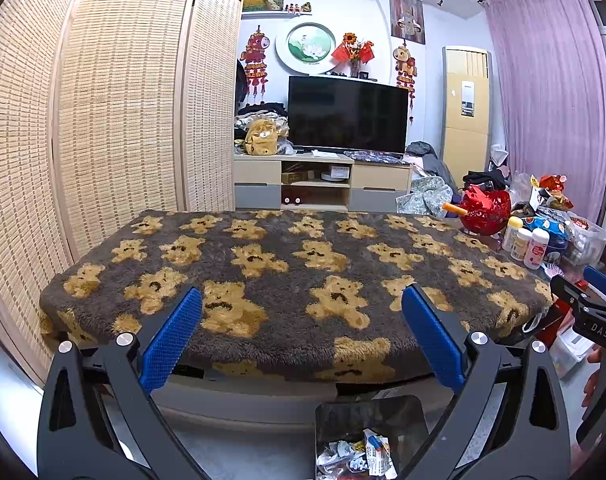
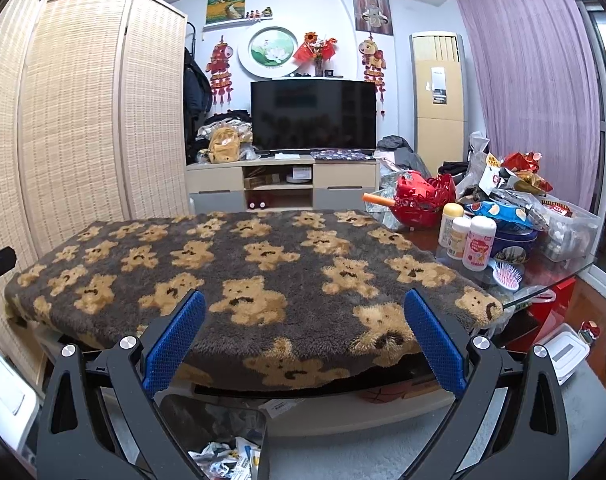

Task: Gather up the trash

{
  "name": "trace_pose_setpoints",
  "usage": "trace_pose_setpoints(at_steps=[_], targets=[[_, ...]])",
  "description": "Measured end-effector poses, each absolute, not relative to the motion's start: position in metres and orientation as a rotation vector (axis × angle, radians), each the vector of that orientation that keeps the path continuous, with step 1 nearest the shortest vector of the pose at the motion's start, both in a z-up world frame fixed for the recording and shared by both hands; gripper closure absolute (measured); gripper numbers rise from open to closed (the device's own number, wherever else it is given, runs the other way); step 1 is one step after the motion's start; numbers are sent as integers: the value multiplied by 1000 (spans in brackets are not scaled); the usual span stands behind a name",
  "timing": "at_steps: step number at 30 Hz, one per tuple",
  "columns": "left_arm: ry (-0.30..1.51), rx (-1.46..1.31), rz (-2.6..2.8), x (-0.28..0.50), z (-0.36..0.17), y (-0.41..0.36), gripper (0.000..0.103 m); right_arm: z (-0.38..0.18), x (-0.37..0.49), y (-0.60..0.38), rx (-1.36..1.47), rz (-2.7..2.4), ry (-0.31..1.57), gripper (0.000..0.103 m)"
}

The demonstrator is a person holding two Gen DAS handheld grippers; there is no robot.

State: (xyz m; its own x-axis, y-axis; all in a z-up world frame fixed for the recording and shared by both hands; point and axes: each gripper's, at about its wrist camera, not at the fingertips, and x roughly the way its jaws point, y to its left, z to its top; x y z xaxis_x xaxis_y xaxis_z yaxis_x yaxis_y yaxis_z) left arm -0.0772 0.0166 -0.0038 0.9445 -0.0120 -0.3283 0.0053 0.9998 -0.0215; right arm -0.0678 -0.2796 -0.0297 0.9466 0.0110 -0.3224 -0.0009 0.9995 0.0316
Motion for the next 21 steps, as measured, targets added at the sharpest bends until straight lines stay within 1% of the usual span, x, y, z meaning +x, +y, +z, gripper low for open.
trace_pose_setpoints(at_steps=[21], targets=[[345, -23, -8, -79, -1, 14, 8, -30, -64, -287, 63, 2, 348, 3]])
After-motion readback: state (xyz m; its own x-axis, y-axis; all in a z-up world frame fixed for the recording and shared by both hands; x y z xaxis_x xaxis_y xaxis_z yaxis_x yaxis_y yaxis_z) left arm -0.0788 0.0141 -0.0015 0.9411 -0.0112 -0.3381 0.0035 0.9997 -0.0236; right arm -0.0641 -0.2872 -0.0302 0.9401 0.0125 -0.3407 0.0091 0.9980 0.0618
